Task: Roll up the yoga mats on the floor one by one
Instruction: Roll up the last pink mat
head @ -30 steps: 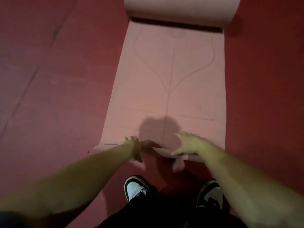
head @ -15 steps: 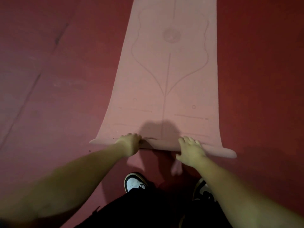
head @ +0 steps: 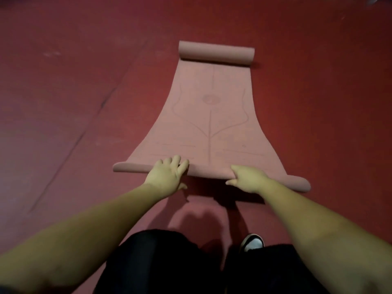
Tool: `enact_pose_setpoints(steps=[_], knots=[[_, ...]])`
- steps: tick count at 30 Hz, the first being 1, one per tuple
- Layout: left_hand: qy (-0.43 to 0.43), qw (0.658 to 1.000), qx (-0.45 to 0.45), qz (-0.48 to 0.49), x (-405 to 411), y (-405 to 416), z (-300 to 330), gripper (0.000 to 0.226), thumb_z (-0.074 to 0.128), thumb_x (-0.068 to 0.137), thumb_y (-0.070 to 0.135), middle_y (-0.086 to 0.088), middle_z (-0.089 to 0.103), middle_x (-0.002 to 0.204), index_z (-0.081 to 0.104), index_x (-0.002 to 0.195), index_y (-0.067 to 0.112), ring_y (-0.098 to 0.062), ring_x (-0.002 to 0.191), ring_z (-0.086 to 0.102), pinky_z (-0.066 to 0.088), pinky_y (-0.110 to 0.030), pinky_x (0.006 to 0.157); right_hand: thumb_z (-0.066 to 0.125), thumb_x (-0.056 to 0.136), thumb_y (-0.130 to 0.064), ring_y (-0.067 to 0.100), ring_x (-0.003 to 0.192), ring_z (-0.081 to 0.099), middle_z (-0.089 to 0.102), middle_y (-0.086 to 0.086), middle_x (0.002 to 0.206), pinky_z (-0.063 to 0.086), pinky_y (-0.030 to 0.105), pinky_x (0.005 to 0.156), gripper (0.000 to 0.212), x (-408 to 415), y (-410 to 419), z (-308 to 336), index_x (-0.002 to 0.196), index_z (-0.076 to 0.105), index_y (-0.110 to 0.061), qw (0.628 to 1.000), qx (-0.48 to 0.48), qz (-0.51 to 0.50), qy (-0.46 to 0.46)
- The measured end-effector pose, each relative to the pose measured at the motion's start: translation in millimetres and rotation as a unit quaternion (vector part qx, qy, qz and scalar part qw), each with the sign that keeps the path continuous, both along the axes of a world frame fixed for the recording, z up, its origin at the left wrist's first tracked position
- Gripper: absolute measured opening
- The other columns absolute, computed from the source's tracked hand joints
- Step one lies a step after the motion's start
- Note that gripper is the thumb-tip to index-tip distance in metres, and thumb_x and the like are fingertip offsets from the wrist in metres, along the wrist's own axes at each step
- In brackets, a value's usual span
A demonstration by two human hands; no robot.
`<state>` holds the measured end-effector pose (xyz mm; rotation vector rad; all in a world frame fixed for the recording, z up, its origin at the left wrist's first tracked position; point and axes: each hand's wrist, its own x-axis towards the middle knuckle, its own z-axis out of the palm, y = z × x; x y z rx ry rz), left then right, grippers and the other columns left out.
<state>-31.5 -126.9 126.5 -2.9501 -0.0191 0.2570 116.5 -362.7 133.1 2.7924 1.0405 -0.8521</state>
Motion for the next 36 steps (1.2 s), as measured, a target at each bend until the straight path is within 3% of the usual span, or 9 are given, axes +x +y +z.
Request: enact_pose_setpoints(steps=[3, 6, 10, 16, 25, 27, 30, 33, 36], knots=[[-0.065, 0.997, 0.023, -0.040, -14, -1, 26, 0.100, 0.088, 0.047, 0.060, -0.014, 0.057, 0.096, 0.040, 0.119, 0.010, -0.032, 0.076, 0.056, 0.045, -0.038, 0.058, 0.059, 0.092, -0.051, 0.031, 0.112, 0.057, 0.060, 0.013, 0.127, 0.041, 0.035, 0.083, 0.038, -7, -8, 40, 0.105, 0.047, -0.018, 1.000, 0.030, -0.007, 0.004], [-0.053, 0.998, 0.006, -0.031, -27, -11, 54, 0.080, 0.089, 0.054, 0.048, -0.014, 0.056, 0.091, 0.044, 0.110, 0.012, -0.033, 0.073, 0.057, 0.047, -0.039, 0.052, 0.060, 0.088, -0.059, 0.030, 0.105, 0.057, 0.061, 0.010, 0.121, 0.040, 0.035, 0.076, 0.045, -21, -16, 69, 0.102, 0.043, -0.019, 0.999, 0.033, 0.006, -0.002], [0.000, 0.999, -0.040, -0.023, -44, -23, 84, 0.041, 0.057, 0.094, 0.046, -0.008, 0.054, 0.119, 0.048, 0.120, 0.015, -0.032, 0.107, 0.054, 0.046, -0.040, 0.071, 0.053, 0.086, -0.070, 0.030, 0.094, 0.058, 0.059, 0.004, 0.109, 0.039, 0.035, 0.071, 0.061, -50, -30, 104, 0.117, 0.041, -0.018, 0.998, 0.059, 0.008, -0.027], [-0.017, 0.998, -0.054, 0.010, -75, -40, 134, 0.040, 0.059, 0.092, 0.048, -0.007, 0.046, 0.123, 0.052, 0.115, 0.016, -0.030, 0.116, 0.041, 0.036, -0.038, 0.076, 0.040, 0.096, -0.062, 0.032, 0.097, 0.059, 0.048, 0.003, 0.124, 0.046, 0.041, 0.072, 0.052, -90, -52, 139, 0.125, 0.049, -0.019, 0.983, 0.095, 0.095, -0.125], [-0.114, 0.993, 0.021, -0.020, -140, -59, 164, 0.039, 0.090, 0.056, 0.047, -0.007, 0.052, 0.076, 0.067, 0.067, 0.016, -0.032, 0.073, 0.051, 0.041, -0.040, 0.064, 0.026, 0.099, -0.056, 0.023, 0.107, 0.055, 0.062, -0.001, 0.105, 0.037, 0.035, 0.081, 0.052, -154, -77, 155, 0.102, 0.063, -0.019, 0.964, 0.082, 0.141, -0.211], [-0.113, 0.993, 0.020, -0.019, -147, -64, 169, 0.034, 0.083, 0.071, 0.045, -0.007, 0.055, 0.081, 0.069, 0.080, 0.016, -0.033, 0.078, 0.053, 0.040, -0.039, 0.065, 0.013, 0.092, -0.062, 0.024, 0.106, 0.054, 0.065, -0.001, 0.103, 0.034, 0.036, 0.083, 0.069, -162, -78, 159, 0.099, 0.065, -0.018, 0.956, 0.098, 0.143, -0.236], [-0.121, 0.993, -0.005, -0.007, -154, -68, 181, 0.034, 0.056, 0.095, 0.048, -0.005, 0.057, 0.103, 0.059, 0.104, 0.016, -0.031, 0.100, 0.054, 0.035, -0.037, 0.073, 0.033, 0.098, -0.059, 0.027, 0.105, 0.056, 0.066, 0.001, 0.106, 0.039, 0.036, 0.077, 0.052, -167, -82, 169, 0.105, 0.063, -0.017, 0.958, 0.126, 0.107, -0.236], [-0.062, 0.996, -0.053, -0.028, -169, -72, 183, 0.039, 0.045, 0.097, 0.055, -0.004, 0.054, 0.109, 0.049, 0.103, 0.017, -0.028, 0.101, 0.056, 0.037, -0.037, 0.072, 0.045, 0.094, -0.061, 0.031, 0.097, 0.061, 0.067, 0.003, 0.102, 0.036, 0.035, 0.067, 0.044, -177, -90, 171, 0.110, 0.056, -0.022, 0.974, 0.146, 0.056, -0.165], [0.032, 0.993, -0.115, 0.020, -188, -80, 172, 0.045, 0.029, 0.096, 0.066, -0.001, 0.056, 0.107, 0.041, 0.094, 0.022, -0.029, 0.096, 0.059, 0.038, -0.038, 0.069, 0.043, 0.095, -0.062, 0.027, 0.081, 0.054, 0.055, -0.005, 0.078, 0.042, 0.037, 0.068, 0.040, -189, -94, 166, 0.081, 0.048, -0.025, 0.988, 0.100, 0.079, -0.092]])
